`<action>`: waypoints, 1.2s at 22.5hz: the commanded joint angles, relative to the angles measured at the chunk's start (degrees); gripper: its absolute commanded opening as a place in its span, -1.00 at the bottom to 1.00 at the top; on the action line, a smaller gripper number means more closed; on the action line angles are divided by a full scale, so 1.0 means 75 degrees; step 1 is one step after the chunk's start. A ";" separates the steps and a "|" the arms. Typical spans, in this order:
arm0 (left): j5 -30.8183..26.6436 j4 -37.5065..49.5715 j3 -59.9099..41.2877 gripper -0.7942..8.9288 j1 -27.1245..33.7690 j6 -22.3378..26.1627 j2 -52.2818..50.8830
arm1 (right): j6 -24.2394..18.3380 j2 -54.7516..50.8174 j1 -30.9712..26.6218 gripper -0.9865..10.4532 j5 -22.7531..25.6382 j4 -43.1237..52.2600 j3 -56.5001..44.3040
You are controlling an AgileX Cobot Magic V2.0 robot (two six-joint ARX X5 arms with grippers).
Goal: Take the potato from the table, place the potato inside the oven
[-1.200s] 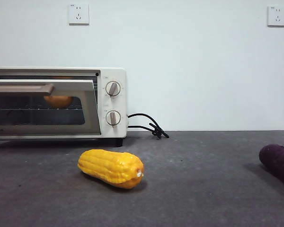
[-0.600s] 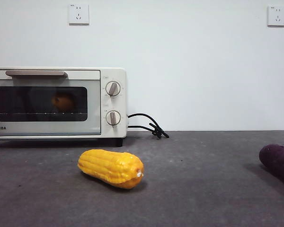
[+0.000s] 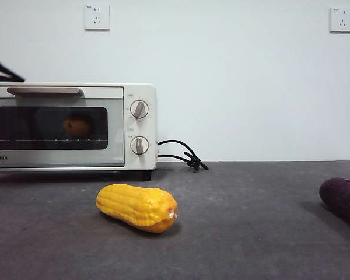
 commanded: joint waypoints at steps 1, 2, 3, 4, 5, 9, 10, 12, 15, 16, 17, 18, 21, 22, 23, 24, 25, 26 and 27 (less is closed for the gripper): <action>0.0026 -0.0726 -0.0026 -0.85 -0.0315 0.1789 -0.0379 | 0.0519 0.0038 0.0003 -0.83 0.0641 -0.0006 -0.0067; -0.0093 -0.1008 -0.0026 -0.85 -0.0460 0.2101 -0.0516 | 0.0682 0.0038 0.0003 -0.83 0.0816 -0.0067 -0.0067; -0.0280 -0.1265 -0.0026 -0.85 -0.0606 0.2355 -0.0659 | 0.0871 0.0041 0.0003 -0.83 0.0953 -0.0154 -0.0067; -0.0434 -0.1457 -0.0026 -0.85 -0.0726 0.2541 -0.0784 | 0.1043 0.0050 0.0003 -0.83 0.1040 -0.0233 -0.0067; -0.0597 -0.1693 -0.0026 -0.85 -0.0866 0.2725 -0.0941 | 0.1274 0.0061 0.0003 -0.83 0.1107 -0.0338 -0.0067; -0.0927 -0.2436 -0.0026 -0.85 -0.1480 0.3244 -0.1647 | 0.2084 0.0093 0.0003 -0.83 0.1151 -0.0449 -0.0073; -0.0953 -0.2588 -0.0026 -0.85 -0.1661 0.3337 -0.1851 | 0.2244 0.0122 0.0003 -0.83 0.1154 -0.0449 -0.0073; -0.0959 -0.2943 -0.0026 -0.85 -0.1961 0.3529 -0.2308 | 0.2457 0.0152 0.0003 -0.82 0.1148 -0.0449 -0.0073; -0.1236 -0.3442 -0.0026 -0.85 -0.2436 0.3692 -0.3089 | 0.2600 0.0187 0.0003 -0.82 0.1142 -0.0449 -0.0073; -0.1542 -0.3585 -0.0026 -0.85 -0.2629 0.3692 -0.3404 | 0.2611 0.0189 0.0003 -0.82 0.1142 -0.0449 -0.0073; -0.1935 -0.3713 -0.0026 -0.85 -0.2818 0.3689 -0.3727 | 0.2614 0.0189 0.0003 -0.82 0.1134 -0.0458 -0.0073; -0.2326 -0.3818 -0.0026 -0.85 -0.2981 0.3654 -0.4028 | 0.2611 0.0189 0.0003 -0.82 0.1128 -0.0458 -0.0073; -0.3791 -0.4138 -0.0026 -0.85 -0.3520 0.3334 -0.5056 | 0.2611 0.0189 0.0003 -0.82 0.1113 -0.0458 -0.0073; -0.4307 -0.4243 -0.0026 -0.85 -0.3707 0.3168 -0.5423 | 0.2611 0.0189 0.0003 -0.82 0.1116 -0.0458 -0.0073; -0.4806 -0.4345 -0.0026 -0.85 -0.3893 0.2993 -0.5791 | 0.2611 0.0189 0.0003 -0.82 0.1116 -0.0458 -0.0073; -0.5225 -0.4441 -0.0026 -0.85 -0.4048 0.2833 -0.6097 | 0.2611 0.0189 0.0003 -0.82 0.1116 -0.0458 -0.0073; -0.5692 -0.4555 -0.0026 -0.85 -0.4223 0.2637 -0.6455 | 0.2611 0.0189 0.0003 -0.82 0.1116 -0.0455 -0.0073; -0.6135 -0.4657 -0.0026 -0.85 -0.4389 0.2468 -0.6793 | 0.2611 0.0189 0.0003 -0.82 0.1119 -0.0458 -0.0073; -0.6510 -0.4736 -0.0026 -0.85 -0.4517 0.2384 -0.7064 | 0.2611 0.0189 0.0003 -0.82 0.1116 -0.0458 -0.0073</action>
